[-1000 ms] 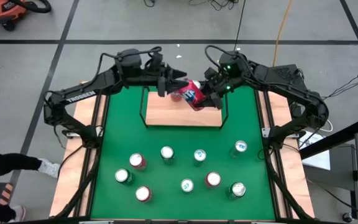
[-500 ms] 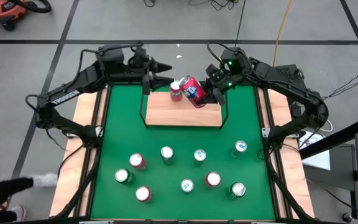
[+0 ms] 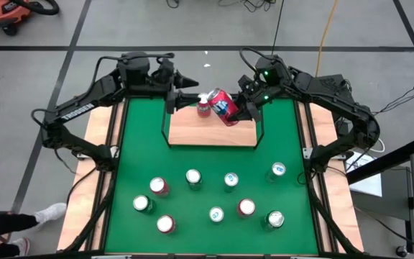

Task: Place canned beverage on shelf
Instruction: Put the red soda can on the shelf aligned with the other left red soda can

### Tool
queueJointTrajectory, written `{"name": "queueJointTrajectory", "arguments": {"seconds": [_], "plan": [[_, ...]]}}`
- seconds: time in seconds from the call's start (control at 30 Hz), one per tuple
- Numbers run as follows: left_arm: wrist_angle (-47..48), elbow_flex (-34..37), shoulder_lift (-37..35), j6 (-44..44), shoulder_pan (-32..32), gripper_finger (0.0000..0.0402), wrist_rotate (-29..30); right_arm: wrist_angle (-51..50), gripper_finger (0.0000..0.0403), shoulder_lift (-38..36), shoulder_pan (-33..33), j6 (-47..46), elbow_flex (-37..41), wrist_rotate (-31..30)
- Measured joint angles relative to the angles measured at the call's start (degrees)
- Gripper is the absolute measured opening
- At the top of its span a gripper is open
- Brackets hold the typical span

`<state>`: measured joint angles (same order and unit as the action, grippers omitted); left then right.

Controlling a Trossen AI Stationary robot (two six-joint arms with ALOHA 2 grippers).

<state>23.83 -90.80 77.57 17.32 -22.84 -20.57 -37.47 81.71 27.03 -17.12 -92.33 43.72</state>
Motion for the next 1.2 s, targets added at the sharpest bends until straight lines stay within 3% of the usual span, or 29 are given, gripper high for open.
{"name": "queueJointTrajectory", "arguments": {"seconds": [0.13, 0.4, 0.83, 1.2], "plan": [[-2.1, 0.0, 0.1, -5.7, 0.5, 0.039, 2.2, 0.0, 0.0294, 0.0, 0.0, -0.7, 0.0, 0.0], [-2.3, 0.0, 0.0, -5.5, 1.2, 0.0393, 2.7, 0.0, 0.0294, 0.0, 0.0, -1.8, 0.0, -0.1], [-6.2, 0.1, 4.1, -7.1, -3.2, 0.04, -12.3, 3.1, 0.0294, 0.0, 0.0, -3.9, 0.0, 0.0], [-10.2, 0.0, 8.7, -6.7, -3.1, 0.04, -15.6, 4.7, 0.0294, 0.0, 0.0, -4.7, 0.0, -0.3]]}}
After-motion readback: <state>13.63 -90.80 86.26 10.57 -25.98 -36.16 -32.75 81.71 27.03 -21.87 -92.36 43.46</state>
